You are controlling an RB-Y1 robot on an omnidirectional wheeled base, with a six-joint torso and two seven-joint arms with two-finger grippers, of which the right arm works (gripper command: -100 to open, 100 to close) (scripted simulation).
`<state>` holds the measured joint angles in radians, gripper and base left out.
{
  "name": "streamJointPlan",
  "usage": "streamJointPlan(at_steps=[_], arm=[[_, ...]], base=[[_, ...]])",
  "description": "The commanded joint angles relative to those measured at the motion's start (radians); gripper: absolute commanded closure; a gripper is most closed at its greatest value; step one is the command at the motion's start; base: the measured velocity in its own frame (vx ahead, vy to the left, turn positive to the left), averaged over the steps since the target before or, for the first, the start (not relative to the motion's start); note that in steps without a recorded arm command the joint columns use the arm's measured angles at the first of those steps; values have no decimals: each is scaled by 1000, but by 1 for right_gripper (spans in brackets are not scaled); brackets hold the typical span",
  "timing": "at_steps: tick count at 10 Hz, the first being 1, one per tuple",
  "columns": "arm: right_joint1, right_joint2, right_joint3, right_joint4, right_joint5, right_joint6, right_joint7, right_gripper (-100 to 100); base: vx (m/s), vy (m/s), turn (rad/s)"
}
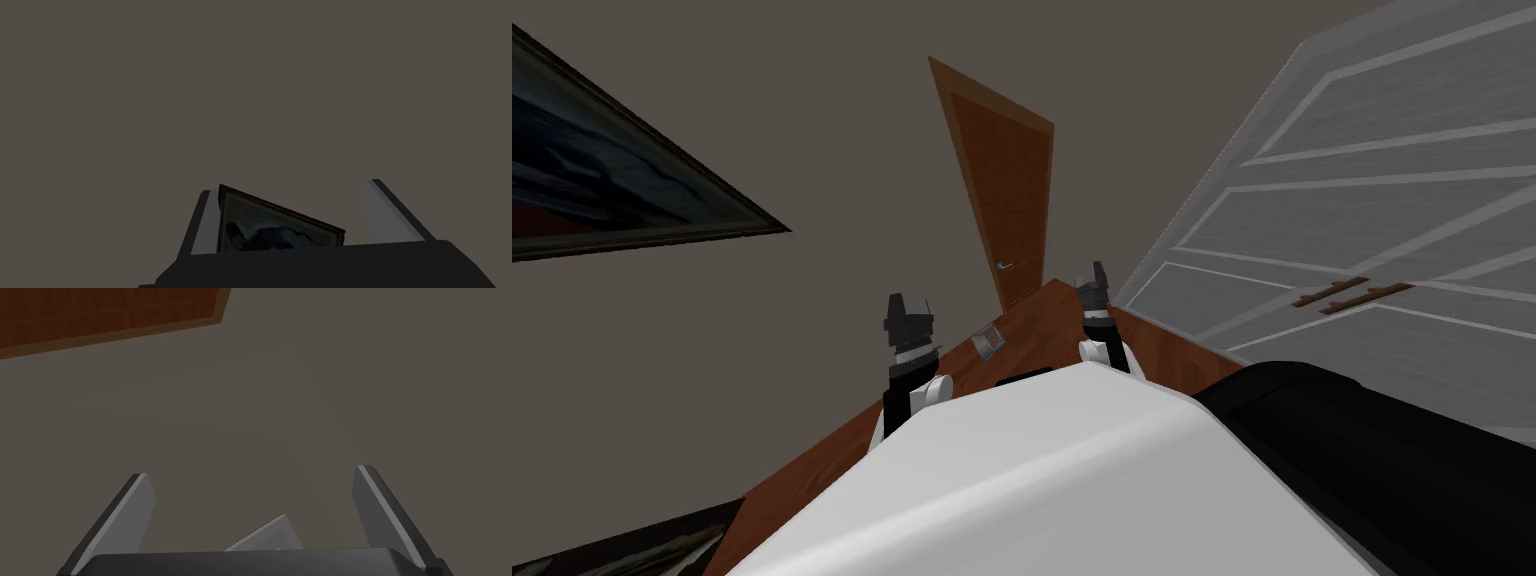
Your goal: Pull the door open
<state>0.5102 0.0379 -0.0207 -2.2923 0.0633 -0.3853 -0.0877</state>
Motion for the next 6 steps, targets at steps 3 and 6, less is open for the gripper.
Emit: streamJointPlan(at_steps=[3, 6], arm=[[-25, -16, -14, 60, -15, -18, 11, -100], [-54, -31, -30, 127, -32, -37, 24, -100]], base=[[45, -34, 159], [74, -37, 174]])
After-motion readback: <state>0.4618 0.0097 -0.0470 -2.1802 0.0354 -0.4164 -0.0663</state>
